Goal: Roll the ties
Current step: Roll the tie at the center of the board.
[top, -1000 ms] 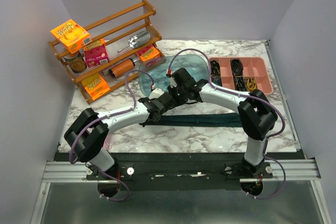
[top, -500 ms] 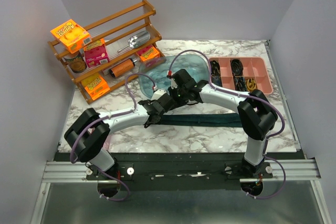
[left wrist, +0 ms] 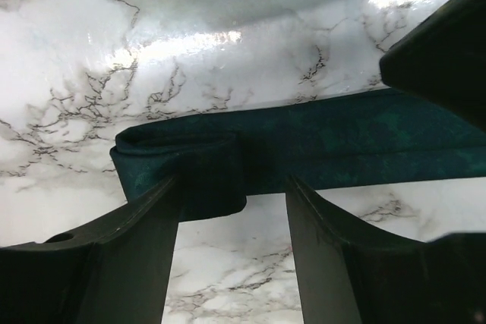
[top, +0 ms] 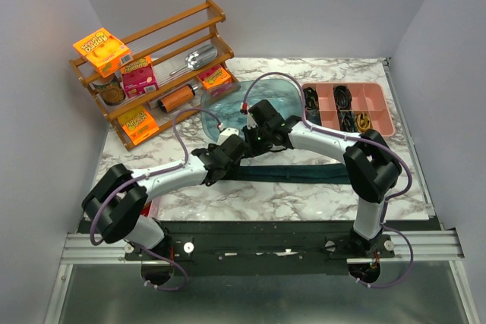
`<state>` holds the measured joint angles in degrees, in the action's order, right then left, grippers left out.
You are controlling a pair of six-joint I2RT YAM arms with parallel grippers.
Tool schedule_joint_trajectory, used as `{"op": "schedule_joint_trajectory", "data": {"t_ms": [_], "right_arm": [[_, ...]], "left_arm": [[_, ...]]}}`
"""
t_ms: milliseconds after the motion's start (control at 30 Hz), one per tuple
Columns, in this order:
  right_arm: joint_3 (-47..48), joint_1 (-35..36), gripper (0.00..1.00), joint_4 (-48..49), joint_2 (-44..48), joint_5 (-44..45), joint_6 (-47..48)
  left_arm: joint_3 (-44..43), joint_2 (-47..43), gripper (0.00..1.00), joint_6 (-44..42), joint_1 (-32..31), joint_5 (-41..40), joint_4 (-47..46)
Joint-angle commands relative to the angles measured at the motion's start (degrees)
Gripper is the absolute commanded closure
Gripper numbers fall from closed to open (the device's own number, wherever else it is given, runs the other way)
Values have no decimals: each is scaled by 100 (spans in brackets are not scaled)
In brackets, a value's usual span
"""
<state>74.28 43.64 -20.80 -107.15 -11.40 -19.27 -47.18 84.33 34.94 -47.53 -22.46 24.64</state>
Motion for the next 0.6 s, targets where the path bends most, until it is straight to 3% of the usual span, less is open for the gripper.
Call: {"op": "schedule_joint_trajectory", "data": {"t_ms": [0,233,567], "right_arm": [[-89,-13,100,23,274,-301,178],[42,118,100,216,318,-811,169],[842,681,100,278,-446,-1391,125]], "left_arm": [[226,-742,31,31,287,347,-364],[841,-1910,22,-31,1428,1506,-785],[1773,-2448,18,285,3151,3422,-1549]]}}
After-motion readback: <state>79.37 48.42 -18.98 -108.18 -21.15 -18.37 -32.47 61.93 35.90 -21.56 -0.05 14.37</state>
